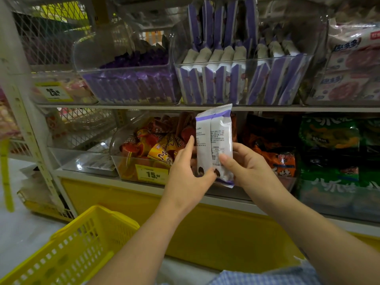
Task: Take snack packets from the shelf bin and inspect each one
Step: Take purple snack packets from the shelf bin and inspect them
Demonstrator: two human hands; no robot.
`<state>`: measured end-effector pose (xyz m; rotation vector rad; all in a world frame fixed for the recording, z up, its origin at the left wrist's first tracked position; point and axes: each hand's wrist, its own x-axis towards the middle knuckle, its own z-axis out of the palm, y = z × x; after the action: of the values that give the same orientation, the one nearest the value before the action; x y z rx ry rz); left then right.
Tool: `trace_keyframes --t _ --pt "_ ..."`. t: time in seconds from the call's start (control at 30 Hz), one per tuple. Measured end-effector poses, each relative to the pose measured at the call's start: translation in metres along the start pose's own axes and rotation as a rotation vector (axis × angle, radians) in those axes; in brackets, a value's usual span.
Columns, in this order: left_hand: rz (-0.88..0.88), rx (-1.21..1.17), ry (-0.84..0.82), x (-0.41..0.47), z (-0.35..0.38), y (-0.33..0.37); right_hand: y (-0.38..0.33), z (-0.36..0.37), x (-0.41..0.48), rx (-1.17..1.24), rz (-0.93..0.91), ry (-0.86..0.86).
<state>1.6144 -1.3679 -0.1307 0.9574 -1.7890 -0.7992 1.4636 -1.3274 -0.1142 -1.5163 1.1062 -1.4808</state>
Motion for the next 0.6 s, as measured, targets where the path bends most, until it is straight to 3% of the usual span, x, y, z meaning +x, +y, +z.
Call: trace_keyframes --t 0.6 --pt "-0.137 -0.424 0.048 0.004 -0.014 0.002 -0.002 0.0 -0.005 -0.064 -0.007 -0.166"
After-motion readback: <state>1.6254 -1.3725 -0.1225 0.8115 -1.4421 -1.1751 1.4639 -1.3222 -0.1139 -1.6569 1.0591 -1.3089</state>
